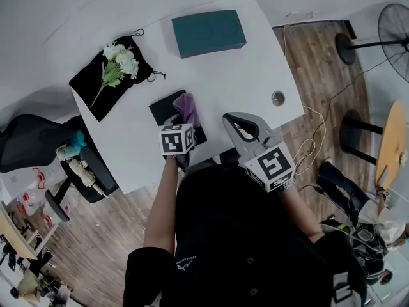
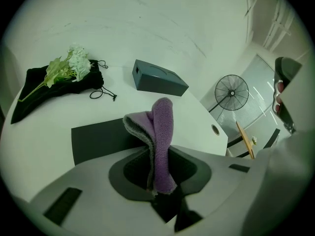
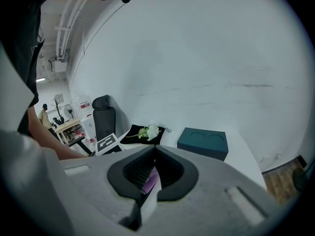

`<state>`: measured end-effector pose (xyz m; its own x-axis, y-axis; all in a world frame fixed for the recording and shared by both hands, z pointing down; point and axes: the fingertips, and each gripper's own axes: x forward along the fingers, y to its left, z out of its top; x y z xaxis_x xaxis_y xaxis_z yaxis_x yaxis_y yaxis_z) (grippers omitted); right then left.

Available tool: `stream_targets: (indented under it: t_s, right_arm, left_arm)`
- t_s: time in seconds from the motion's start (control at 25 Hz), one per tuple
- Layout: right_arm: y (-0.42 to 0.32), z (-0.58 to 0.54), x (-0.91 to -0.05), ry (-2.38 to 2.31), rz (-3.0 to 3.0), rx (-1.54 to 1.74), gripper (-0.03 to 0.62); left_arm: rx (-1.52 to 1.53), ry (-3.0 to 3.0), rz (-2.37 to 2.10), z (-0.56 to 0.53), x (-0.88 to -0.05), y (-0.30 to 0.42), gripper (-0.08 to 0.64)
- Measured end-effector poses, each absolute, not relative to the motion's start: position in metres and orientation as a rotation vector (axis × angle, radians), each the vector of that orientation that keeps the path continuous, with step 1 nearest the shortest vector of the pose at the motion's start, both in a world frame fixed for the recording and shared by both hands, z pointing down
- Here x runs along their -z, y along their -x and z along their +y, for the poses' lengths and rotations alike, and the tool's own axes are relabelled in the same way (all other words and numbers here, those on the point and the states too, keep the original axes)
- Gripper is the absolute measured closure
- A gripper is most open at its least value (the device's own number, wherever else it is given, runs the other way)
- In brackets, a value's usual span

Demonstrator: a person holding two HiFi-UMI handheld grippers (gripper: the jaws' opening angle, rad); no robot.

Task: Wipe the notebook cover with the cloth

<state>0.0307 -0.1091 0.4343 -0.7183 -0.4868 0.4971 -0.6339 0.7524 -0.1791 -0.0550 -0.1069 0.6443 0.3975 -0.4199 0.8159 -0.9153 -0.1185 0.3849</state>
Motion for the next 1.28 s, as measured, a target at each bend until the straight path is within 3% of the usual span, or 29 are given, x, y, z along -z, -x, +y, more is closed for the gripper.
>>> stream_targets:
  t_s: [1.28]
  right_arm:
    - [-0.005,-0.104,-0.436,-0.785,-2.538,-0.448,0.588]
  left_arm:
    - [-0.686,-1.663,-1.239,-0.094,-0.655,0.087,0.472]
